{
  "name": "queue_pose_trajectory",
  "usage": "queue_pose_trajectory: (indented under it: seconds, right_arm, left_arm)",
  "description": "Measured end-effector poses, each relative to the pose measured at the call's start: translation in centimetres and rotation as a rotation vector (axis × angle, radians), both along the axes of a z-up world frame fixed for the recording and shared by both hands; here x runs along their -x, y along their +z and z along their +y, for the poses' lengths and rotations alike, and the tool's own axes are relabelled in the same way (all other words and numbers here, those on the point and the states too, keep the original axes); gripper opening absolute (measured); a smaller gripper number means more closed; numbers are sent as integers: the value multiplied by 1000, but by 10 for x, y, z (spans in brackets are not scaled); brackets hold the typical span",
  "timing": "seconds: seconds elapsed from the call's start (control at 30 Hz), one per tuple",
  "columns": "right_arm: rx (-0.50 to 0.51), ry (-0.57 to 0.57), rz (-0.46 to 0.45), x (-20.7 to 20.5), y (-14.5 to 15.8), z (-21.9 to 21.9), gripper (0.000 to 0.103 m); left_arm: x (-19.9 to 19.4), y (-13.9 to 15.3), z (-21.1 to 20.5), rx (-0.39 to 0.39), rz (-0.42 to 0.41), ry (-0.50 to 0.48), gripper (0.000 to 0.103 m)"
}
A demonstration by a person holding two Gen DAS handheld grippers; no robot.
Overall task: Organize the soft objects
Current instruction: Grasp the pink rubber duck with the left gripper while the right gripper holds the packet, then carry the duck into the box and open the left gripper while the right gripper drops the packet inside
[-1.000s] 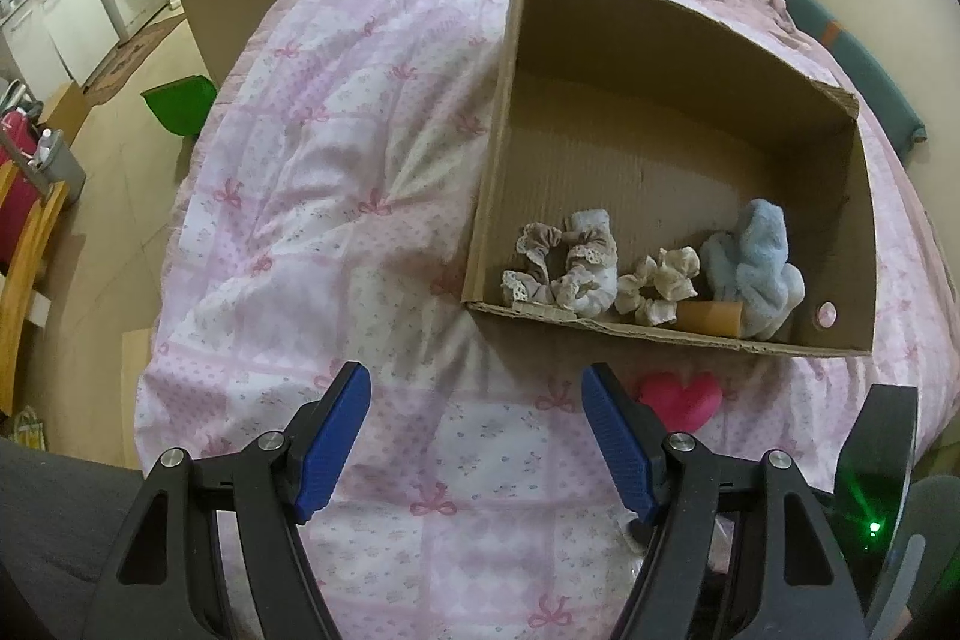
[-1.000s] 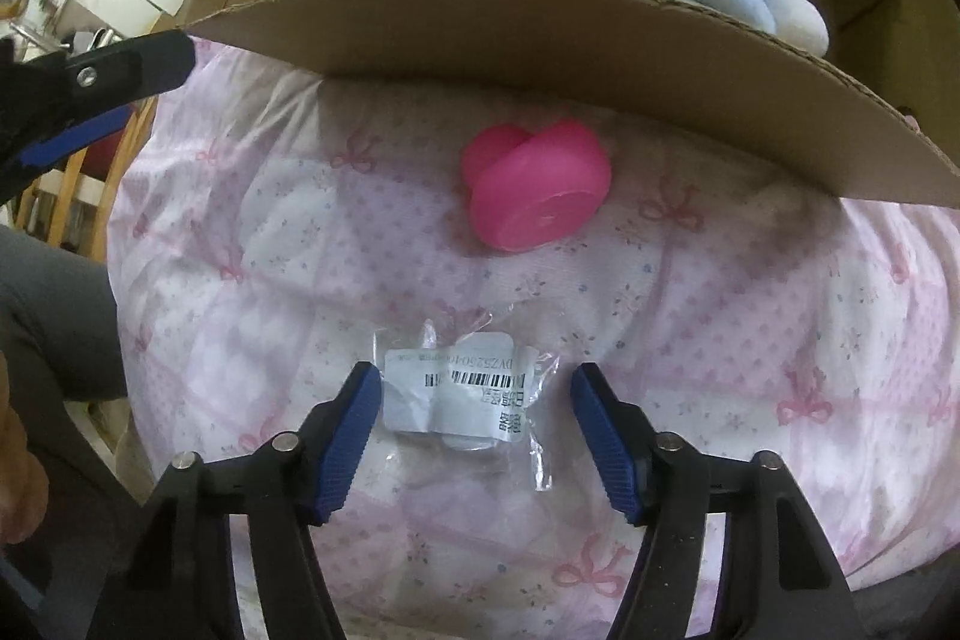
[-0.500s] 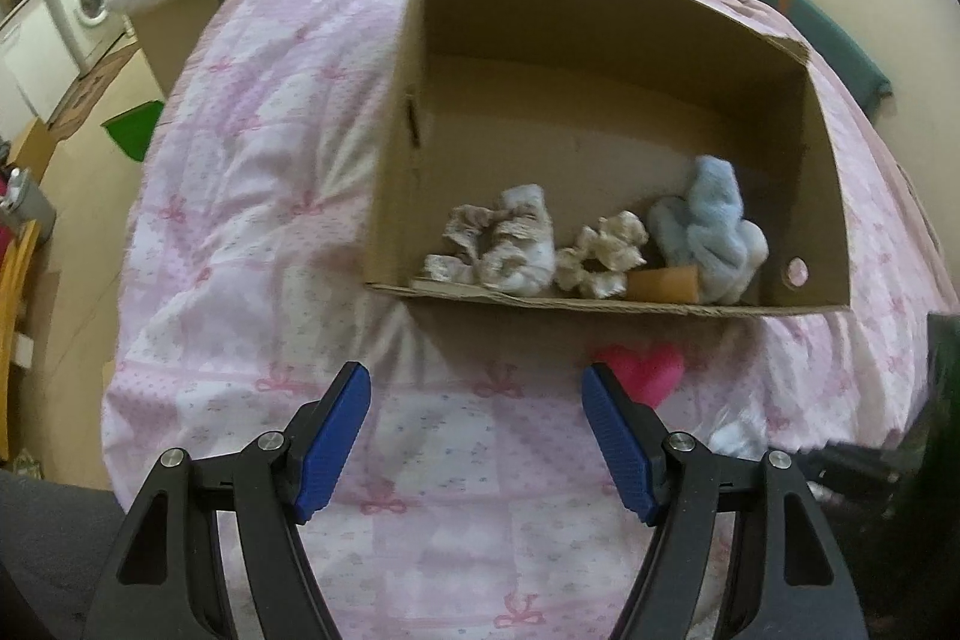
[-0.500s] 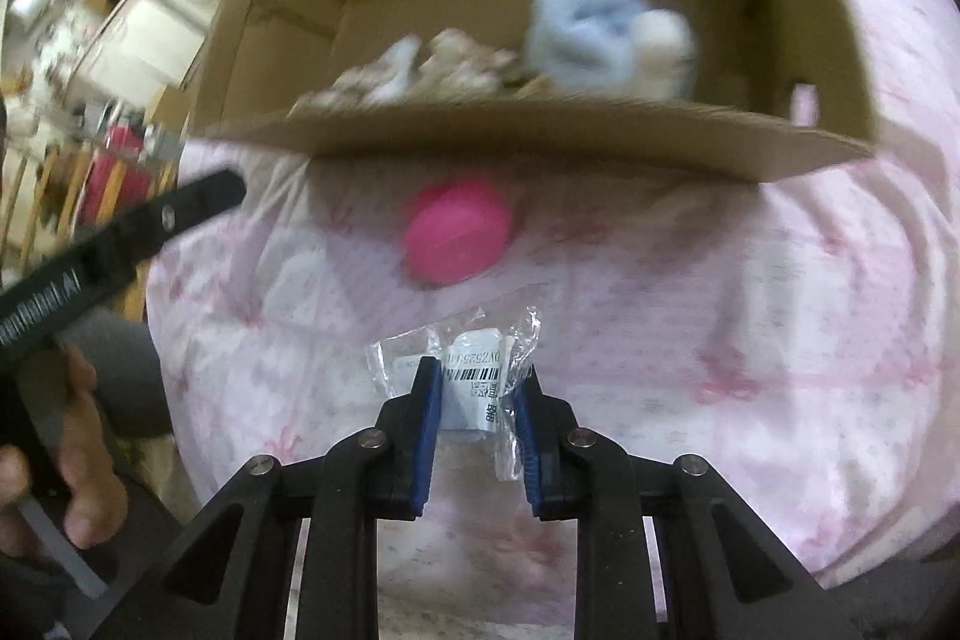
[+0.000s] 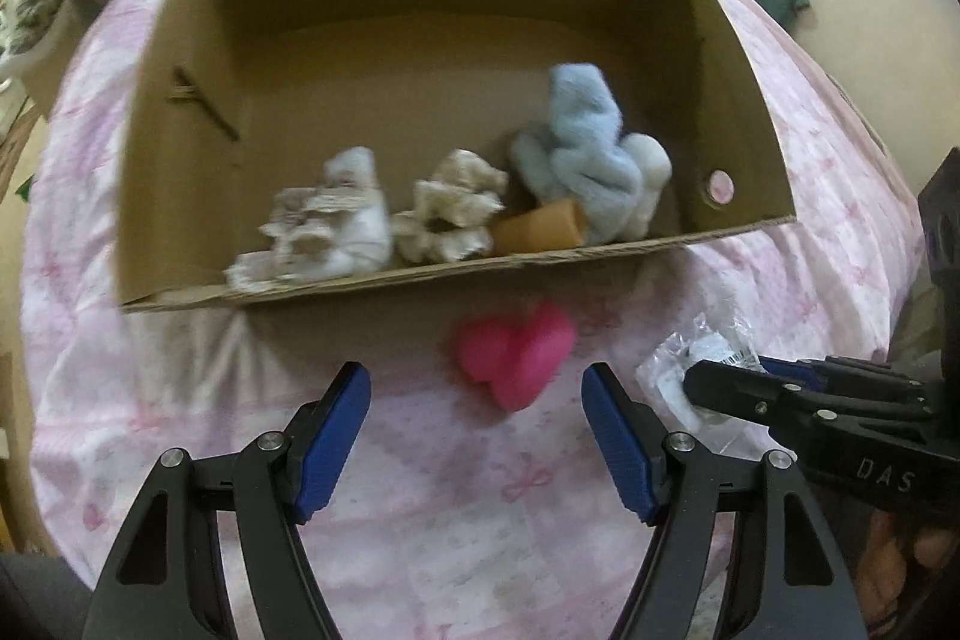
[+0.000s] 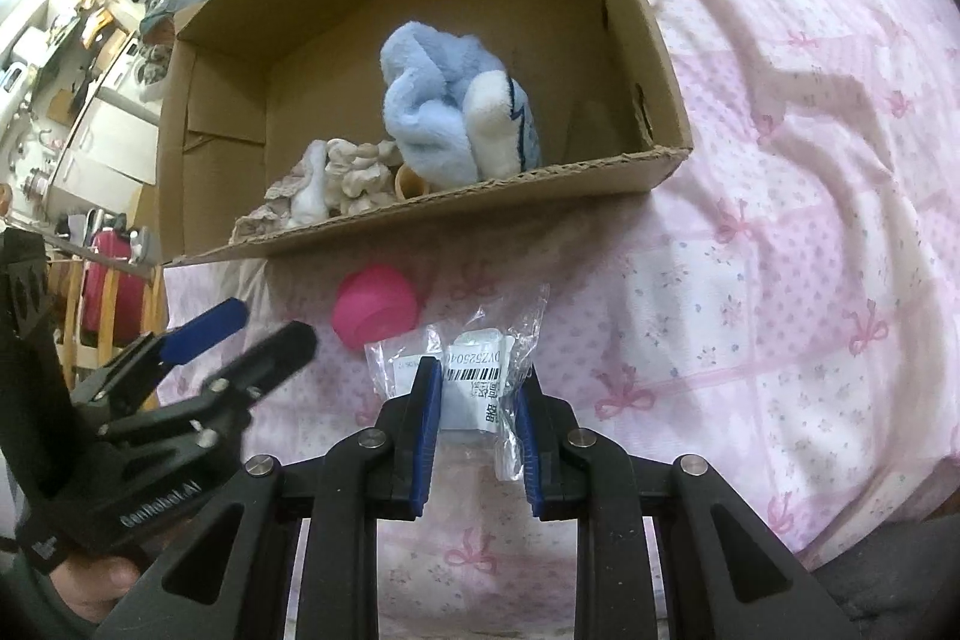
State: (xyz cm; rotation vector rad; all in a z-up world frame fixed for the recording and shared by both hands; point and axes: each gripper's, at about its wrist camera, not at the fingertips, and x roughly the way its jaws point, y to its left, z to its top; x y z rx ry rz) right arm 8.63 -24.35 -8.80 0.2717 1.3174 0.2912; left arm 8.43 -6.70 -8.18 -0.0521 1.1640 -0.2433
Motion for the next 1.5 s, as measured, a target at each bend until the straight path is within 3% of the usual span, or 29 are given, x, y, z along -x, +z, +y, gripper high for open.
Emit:
queue_pose_trajectory:
  seconds: [0.23, 0.37, 0.5, 1.07, 1.2, 1.5]
  right_arm:
    - [26, -53, 27, 0, -3, -17, 26]
    - [29, -57, 28, 1, -3, -18, 26]
    - [38, -40, 27, 2, -2, -16, 25]
    - [74, 52, 3, 2, -3, 16, 25]
    - [88, 85, -19, 6, 0, 25, 25]
    - [57, 109, -97, 15, 19, 26, 25]
  left_arm:
    - [-19, -22, -21, -21, 22, -49, 69]
    - [-27, -34, -23, -11, 52, -45, 44]
    - [-28, -32, -19, -3, 46, -43, 42]
    - [2, -16, 40, -80, 72, 126, 40]
    - [11, -7, 53, -108, 53, 161, 40]
    - [37, 11, 93, -82, 35, 271, 40]
